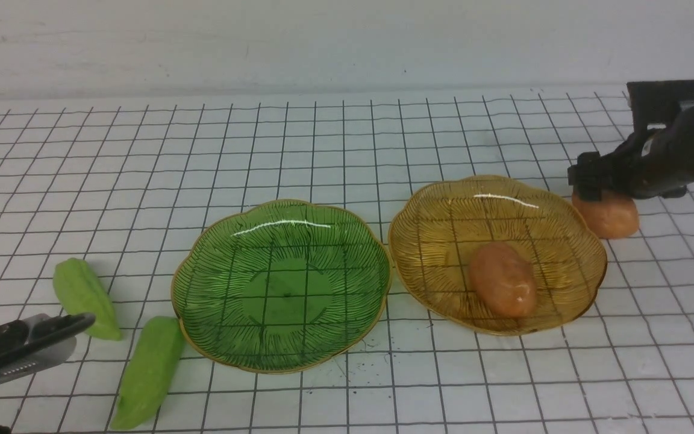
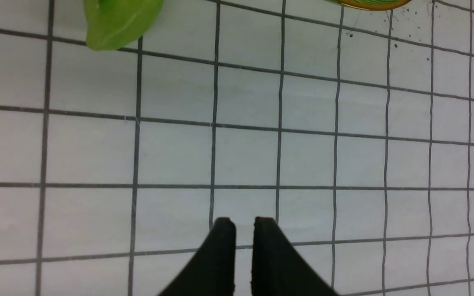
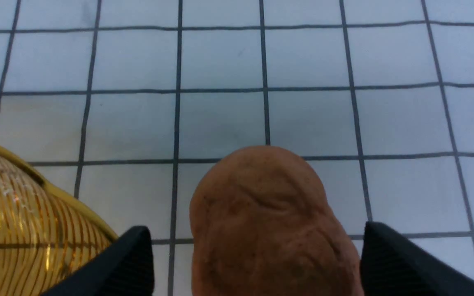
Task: Put different types of vegetables on the plate.
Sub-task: 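Put the potato onto the plate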
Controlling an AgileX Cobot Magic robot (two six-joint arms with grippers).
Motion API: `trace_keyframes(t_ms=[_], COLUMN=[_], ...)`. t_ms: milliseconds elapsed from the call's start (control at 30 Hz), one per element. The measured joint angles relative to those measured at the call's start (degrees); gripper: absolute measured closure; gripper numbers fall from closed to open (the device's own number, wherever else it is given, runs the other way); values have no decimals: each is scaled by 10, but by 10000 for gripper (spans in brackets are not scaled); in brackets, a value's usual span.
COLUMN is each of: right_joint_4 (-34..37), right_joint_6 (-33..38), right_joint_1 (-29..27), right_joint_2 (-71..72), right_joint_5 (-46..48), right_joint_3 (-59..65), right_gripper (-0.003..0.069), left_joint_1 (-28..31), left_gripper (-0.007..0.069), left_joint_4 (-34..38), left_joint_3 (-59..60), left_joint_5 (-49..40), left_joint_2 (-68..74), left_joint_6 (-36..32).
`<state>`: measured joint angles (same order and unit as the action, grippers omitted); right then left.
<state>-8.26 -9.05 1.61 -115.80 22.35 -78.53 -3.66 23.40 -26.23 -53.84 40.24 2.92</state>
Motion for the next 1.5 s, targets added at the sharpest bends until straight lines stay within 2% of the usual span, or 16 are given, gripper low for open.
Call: trace_keyframes(t_ms=[33,200,367,467,700,900,1033,1100,1133,1200,1233,1367,1500], right_joint_4=[-1,-1,-1,-4,-19,-65,-73,-62,-40,-30,-3,43,45], right_joint_6=[-9,-40,-82,-88,-98,-98,-96,-94,-88,-81,-61,-18,-9], right_joint_1=[0,-1,-1,-1,-1,-6,-3,0,8,13,25,68,109], right_joint_2=[-12,-32,-39,-39,-34,22,105,125,140,143,143,109,74], right_joint_5=[-12,-33,-41,-41,-31,40,135,169,222,239,275,285,279], right_joint_3=[0,-2,-4,-4,-4,-14,-24,-26,-27,-27,-27,-27,-27], right_gripper=[9,7,50,102,106,106,106,106,106,106,106,106,106], left_joint_1=[0,0,0,0,0,0,0,0,0,0,0,0,0], left_gripper=[577,577,577,577,577,577,577,577,576,576,573,549,509], left_joint_4=[0,0,0,0,0,-4,-16,-21,-26,-31,-39,-60,-69], left_joint_3=[0,0,0,0,0,0,0,0,0,0,0,0,0], left_joint_5=[0,0,-1,-1,-1,-1,-1,-1,-1,-1,2,10,16], left_joint_2=[0,0,0,0,0,0,0,0,0,0,0,0,0], left_joint_6=[1,0,0,0,0,0,1,6,11,17,26,35,35])
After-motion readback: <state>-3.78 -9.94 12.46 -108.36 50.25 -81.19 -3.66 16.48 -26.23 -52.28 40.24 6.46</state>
